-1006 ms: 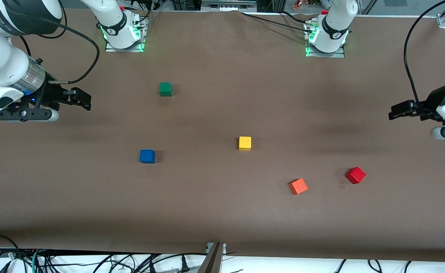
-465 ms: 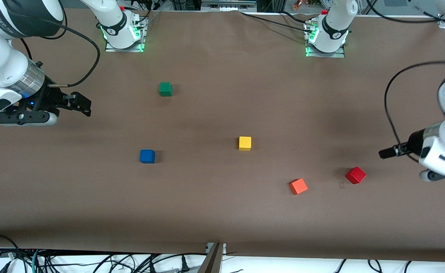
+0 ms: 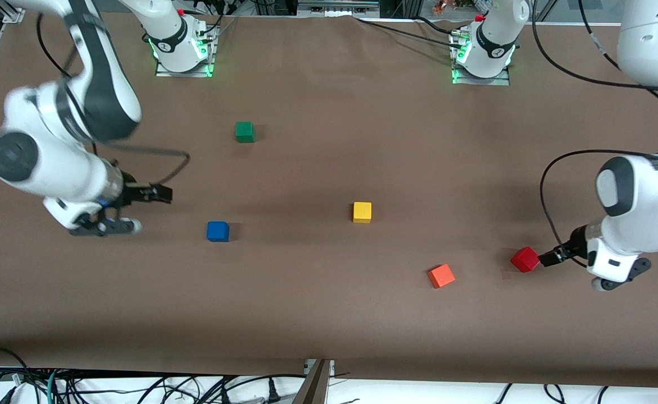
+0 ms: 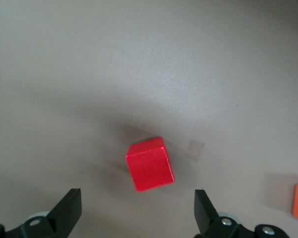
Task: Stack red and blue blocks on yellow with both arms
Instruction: 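Reach the left gripper to the red cube while the right gripper reaches the blue cube, then grasp the red cube with the left gripper while the right gripper grasps the blue cube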
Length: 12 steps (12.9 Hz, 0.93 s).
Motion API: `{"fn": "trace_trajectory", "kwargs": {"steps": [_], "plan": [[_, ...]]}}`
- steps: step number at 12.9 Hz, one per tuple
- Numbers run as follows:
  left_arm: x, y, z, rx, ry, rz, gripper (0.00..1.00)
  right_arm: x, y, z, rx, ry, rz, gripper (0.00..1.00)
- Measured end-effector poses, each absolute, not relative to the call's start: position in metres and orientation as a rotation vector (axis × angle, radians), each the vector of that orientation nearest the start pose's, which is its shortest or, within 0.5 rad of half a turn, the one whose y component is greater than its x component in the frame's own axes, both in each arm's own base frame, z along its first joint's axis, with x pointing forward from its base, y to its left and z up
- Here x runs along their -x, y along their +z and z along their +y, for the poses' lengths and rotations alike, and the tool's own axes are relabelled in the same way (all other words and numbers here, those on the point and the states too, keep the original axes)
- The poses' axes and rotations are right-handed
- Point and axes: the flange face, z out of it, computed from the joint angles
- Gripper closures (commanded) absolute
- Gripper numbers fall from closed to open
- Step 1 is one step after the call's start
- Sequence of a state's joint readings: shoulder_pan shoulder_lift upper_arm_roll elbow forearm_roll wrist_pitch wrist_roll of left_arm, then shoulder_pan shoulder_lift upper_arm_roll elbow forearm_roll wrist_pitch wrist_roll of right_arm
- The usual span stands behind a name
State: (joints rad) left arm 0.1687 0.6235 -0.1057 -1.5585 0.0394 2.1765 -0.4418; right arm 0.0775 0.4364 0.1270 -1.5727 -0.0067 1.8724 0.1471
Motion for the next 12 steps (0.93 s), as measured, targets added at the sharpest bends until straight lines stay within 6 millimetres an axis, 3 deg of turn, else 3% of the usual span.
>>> {"fn": "trace_trajectory", "kwargs": {"steps": [2,5,8,9,12], "plan": [[-0.697,0.255,0.051,3.067,-0.027,-0.846,0.0,-0.66,0.332,0.153,3.084,0.192,-0.112,0.0],[-0.693,0.222,0.047,3.071,-0.079,-0.883,0.0,-0.657,0.272,0.2,3.08,0.197,-0.083,0.0],[-0.688,0.202,0.044,3.073,-0.121,-0.906,0.0,-0.65,0.241,0.208,3.075,0.168,-0.085,0.01],[-0.687,0.198,0.044,3.073,-0.121,-0.909,0.0,-0.645,0.229,0.206,3.074,0.151,-0.08,0.06],[-0.684,0.192,0.045,3.069,-0.106,-0.916,0.52,-0.631,0.202,0.202,3.071,0.123,-0.075,0.4]]}}
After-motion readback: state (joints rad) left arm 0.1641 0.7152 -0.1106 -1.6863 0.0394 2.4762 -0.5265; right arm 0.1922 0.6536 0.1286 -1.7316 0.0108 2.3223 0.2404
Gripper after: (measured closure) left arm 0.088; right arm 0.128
